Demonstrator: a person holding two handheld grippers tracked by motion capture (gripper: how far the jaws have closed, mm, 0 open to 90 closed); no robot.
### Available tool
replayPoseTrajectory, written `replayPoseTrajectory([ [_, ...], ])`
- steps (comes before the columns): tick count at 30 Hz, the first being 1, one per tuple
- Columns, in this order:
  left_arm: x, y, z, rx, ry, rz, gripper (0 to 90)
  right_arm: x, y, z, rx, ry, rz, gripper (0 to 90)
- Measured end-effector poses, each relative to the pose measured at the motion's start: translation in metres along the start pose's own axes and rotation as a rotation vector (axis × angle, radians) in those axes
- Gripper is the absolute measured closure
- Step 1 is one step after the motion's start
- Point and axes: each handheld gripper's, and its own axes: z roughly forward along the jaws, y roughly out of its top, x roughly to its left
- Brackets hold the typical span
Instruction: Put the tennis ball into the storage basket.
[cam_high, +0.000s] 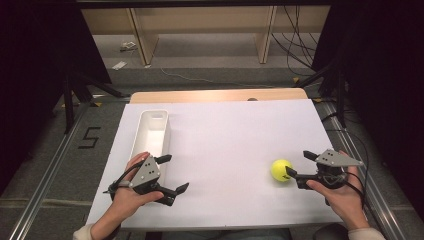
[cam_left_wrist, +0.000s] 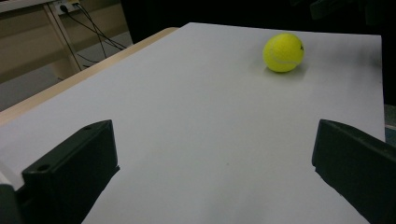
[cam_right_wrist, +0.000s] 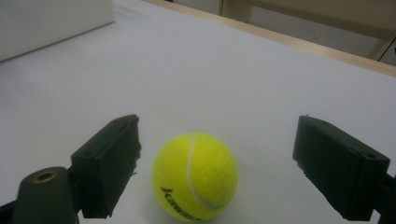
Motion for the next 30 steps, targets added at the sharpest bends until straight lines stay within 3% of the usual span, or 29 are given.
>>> replayPoseTrajectory([
  [12,0.0,0.001,0.0,-0.002,-0.001,0.004,0.0,0.004,-0.001,0.005,0.046,0.017,-0.014,15.4],
  [30,-0.001,0.001,0.0,-0.002,-0.004,0.003,0.0,0.003,0.002,0.028,0.106,0.023,-0.016,15.5],
])
